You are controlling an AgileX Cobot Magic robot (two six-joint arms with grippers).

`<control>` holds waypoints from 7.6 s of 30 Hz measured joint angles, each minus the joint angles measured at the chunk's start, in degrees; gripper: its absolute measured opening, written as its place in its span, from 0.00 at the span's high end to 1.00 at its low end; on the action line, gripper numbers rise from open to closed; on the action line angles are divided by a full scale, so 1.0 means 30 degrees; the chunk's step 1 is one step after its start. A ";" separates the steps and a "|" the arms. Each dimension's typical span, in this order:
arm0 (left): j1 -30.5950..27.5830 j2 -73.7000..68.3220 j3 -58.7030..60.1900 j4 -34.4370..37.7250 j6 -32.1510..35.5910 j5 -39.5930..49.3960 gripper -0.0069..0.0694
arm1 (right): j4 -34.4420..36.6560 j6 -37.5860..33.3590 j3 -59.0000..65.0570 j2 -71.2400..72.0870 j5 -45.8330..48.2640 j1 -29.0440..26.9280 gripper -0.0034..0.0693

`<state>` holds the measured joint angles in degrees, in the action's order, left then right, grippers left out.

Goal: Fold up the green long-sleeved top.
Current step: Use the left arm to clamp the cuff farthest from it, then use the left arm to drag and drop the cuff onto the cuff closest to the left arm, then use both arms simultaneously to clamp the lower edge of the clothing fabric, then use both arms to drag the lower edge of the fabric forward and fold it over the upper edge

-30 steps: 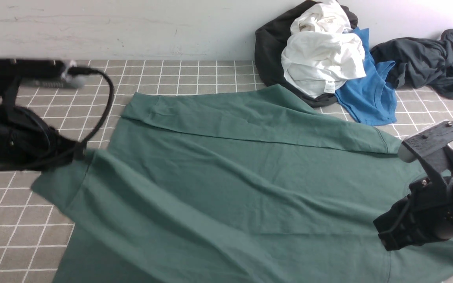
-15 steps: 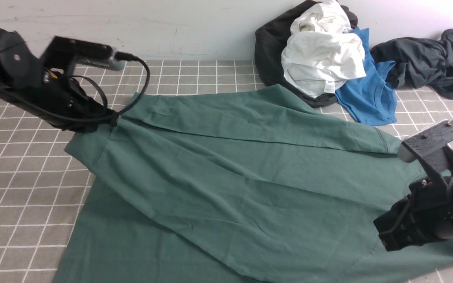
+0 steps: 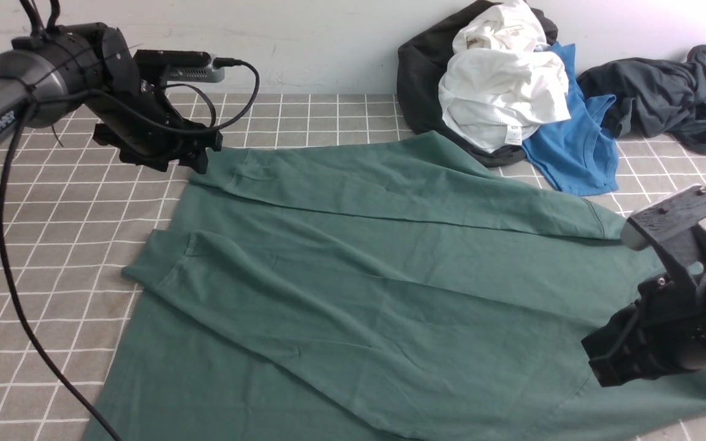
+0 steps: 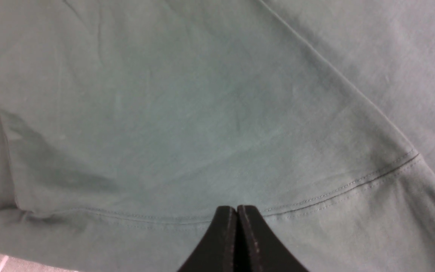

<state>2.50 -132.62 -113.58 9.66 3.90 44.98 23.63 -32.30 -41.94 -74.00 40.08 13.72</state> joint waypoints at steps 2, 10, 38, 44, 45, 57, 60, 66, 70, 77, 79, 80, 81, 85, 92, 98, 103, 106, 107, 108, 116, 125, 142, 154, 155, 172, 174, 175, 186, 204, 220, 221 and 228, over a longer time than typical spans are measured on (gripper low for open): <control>0.0000 -0.0799 -0.0467 0.0000 -0.0664 -0.0565 0.35 | 0.0411 0.0000 0.0000 0.0000 -0.0132 0.0000 0.97; 0.0019 -0.2287 -0.0638 0.0018 -0.2050 -0.2581 0.54 | 0.0963 -0.0164 0.0000 -0.0020 -0.0511 0.0000 0.97; 0.0343 -0.1939 -0.1348 -0.2291 -0.1501 -0.2538 0.38 | 0.1308 -0.0291 0.0000 -0.0122 -0.0597 0.0000 0.97; 0.0343 -0.2087 -0.1498 -0.1254 -0.1501 -0.4047 0.38 | 0.1308 -0.0290 0.0000 -0.0960 -0.0656 0.0000 0.97; 0.0343 -0.2161 -0.1539 -0.1211 -0.1501 -0.4186 0.39 | 0.1308 -0.0290 0.0000 -0.1155 -0.0656 0.0000 0.97; 0.0343 -0.3004 -0.1894 -0.0678 -0.1465 -0.4616 0.89 | 0.1383 -0.0290 0.0000 -0.1579 -0.0656 0.0000 0.97; 0.0343 -0.2563 -0.2530 -0.0633 -0.1420 -0.3295 0.90 | 0.1389 -0.0290 0.0000 -0.1579 -0.0656 0.0000 0.97; 0.0343 -0.0715 -0.4302 -0.0496 -0.0994 0.1346 0.90 | 0.1404 -0.0294 0.0000 -0.1579 -0.0573 0.0000 0.97; 0.0382 0.0905 -0.4855 -0.0465 -0.0383 0.5455 0.90 | 0.1428 -0.0294 0.0000 -0.1579 -0.0177 0.0000 0.97; 0.0510 0.3859 -0.1674 -0.0922 0.0327 0.8495 0.90 | 0.1265 -0.0294 0.0000 -0.0941 0.1006 0.0000 0.97; 0.0730 0.4910 0.0057 -0.1149 0.0327 0.8495 0.90 | 0.1161 -0.0294 0.0000 -0.0242 0.1064 0.0000 0.97; 0.0944 0.5517 0.1231 -0.1315 0.0302 0.8495 0.90 | 0.1130 -0.0294 0.0000 0.0146 0.1064 0.0000 0.97; 0.1139 0.5999 0.2197 -0.1448 0.0248 0.8495 0.90 | 0.1087 -0.0294 0.0000 0.0467 0.1064 0.0000 0.97; 0.2080 0.7872 0.6111 -0.2910 -0.0483 0.8383 0.89 | 0.1025 -0.0294 0.0000 0.1684 0.1023 0.0000 0.97; 0.3625 1.0112 1.1329 -0.6670 -0.2682 0.7358 0.79 | 0.1157 -0.0294 0.0000 0.3329 0.0965 0.0000 0.97; 0.3829 1.1473 1.2618 -0.7675 -0.3062 0.7401 0.53 | 0.1503 -0.0294 0.0000 0.3661 0.1773 0.0000 0.97; 0.3829 1.4063 1.4295 -0.6269 -0.2058 0.8027 0.32 | 0.1967 -0.0294 0.0000 0.3683 0.2704 0.0000 0.97; 0.3829 1.5242 1.6236 -0.4983 0.0082 0.8003 0.30 | 0.2289 -0.0541 0.0000 0.3683 0.2922 0.0000 0.97; 0.3834 1.5443 1.6792 -0.4825 0.0518 0.7954 0.30 | 0.2317 -0.0573 0.0000 0.3683 0.2948 0.0000 0.97; 0.3851 1.5734 1.7990 -0.4325 0.2273 0.7619 0.30 | 0.2549 -0.0943 0.0000 0.3683 0.3053 0.0000 0.97; 0.3872 1.5850 2.4688 -0.4037 1.3418 0.2142 0.30 | 0.3138 -0.2554 0.0000 0.3683 0.3257 0.2029 0.97; 0.3872 1.5904 2.7330 -0.5083 2.2491 -0.0959 0.30 | 0.3215 -0.3184 0.0000 0.3683 0.3382 0.3175 0.97; 0.3872 1.5713 2.7309 -0.5858 2.4031 -0.1189 0.83 | 0.3375 -0.3525 0.0000 0.3683 0.3510 0.3175 0.97; 0.3872 2.3411 2.6417 -0.4697 1.8733 0.2906 0.89 | 0.5213 -0.7767 0.0000 0.4911 0.2895 0.3370 0.97; 0.3872 2.3894 2.6417 -0.4697 1.8289 0.3015 0.89 | 0.5501 -0.8517 0.0000 0.5077 0.2634 0.3370 0.97; 0.3872 2.4843 2.6417 -0.4617 0.7451 0.3053 0.89 | -1.0255 -0.5391 0.1428 -0.0664 0.1966 0.3370 0.48; 0.3872 2.4843 2.6417 -0.4617 0.7263 0.2526 0.89 | -1.1659 -0.4674 0.1770 -0.1957 0.1531 0.3370 0.44; 0.3872 2.4843 2.6417 -0.4617 0.7216 0.2336 0.89 | -1.1902 -0.4559 0.1835 -0.2297 0.1441 0.3370 0.44; 0.3872 2.4843 2.6417 -0.4640 0.7031 0.1330 0.89 | -1.3426 -0.4397 0.1900 -0.4156 -0.0594 0.3370 0.54; 0.3872 2.6038 2.5956 -0.4586 0.0248 0.1582 0.89 | -1.3042 0.0386 0.0826 -0.2169 0.2698 0.3370 0.96; 0.1617 1.6049 1.7139 -0.3984 -0.1673 -0.2613 0.89 | -1.6049 0.3902 -0.5711 -0.6024 -0.0807 0.0338 0.96; 0.1568 1.5645 1.6996 -0.3967 -0.1673 -0.2649 0.89 | -1.6167 0.3902 -0.5908 -0.6264 -0.0906 0.0308 0.96; 0.0670 0.9127 1.1375 -0.3853 -0.1647 -0.3761 0.89 | -1.7893 0.4005 -1.0022 -1.0657 -0.2403 -0.0122 0.96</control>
<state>4.51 -105.24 -79.46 -1.90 -1.04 33.70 -30.05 -20.29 -72.01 -105.97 32.87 13.35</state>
